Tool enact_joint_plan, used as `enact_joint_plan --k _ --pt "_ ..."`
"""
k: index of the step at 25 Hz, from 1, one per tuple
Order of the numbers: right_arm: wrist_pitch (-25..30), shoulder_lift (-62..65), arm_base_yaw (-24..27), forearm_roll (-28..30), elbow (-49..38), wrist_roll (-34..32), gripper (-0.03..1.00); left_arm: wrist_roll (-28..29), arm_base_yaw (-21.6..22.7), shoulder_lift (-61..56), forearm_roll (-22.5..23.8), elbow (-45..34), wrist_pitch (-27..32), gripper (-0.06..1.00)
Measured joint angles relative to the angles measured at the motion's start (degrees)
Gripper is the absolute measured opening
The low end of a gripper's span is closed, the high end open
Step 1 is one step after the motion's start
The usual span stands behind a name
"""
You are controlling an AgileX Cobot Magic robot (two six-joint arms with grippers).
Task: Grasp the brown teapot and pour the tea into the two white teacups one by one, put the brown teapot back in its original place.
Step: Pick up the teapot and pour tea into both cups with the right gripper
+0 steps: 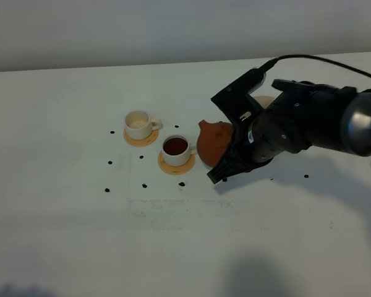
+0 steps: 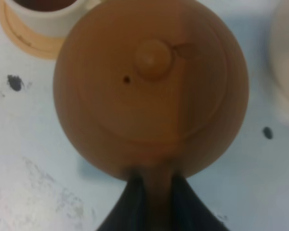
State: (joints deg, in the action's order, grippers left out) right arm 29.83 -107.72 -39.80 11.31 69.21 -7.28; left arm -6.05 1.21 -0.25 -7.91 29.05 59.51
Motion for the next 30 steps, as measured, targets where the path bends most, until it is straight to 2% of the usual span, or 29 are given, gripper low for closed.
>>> enact_joint_plan --k 6,12,21,30 --pt "-4.59 -2.84 1.77 -2.04 0.0 0.02 0.09 0.0 0.0 0.0 0.0 0.0 0.0 0.43" --pt "-6.36 -4.99 2.8 -2.09 0.0 0.02 0.09 0.0 0.0 0.0 0.0 0.0 0.0 0.43" --pt "-6.66 -5.52 2.86 -1.5 0.0 0.02 0.09 0.0 0.0 0.0 0.0 0.0 0.0 0.43" --pt "-4.99 -2.55 4.24 2.93 1.57 2.45 0.09 0.0 0.0 0.0 0.0 0.0 0.0 0.43"
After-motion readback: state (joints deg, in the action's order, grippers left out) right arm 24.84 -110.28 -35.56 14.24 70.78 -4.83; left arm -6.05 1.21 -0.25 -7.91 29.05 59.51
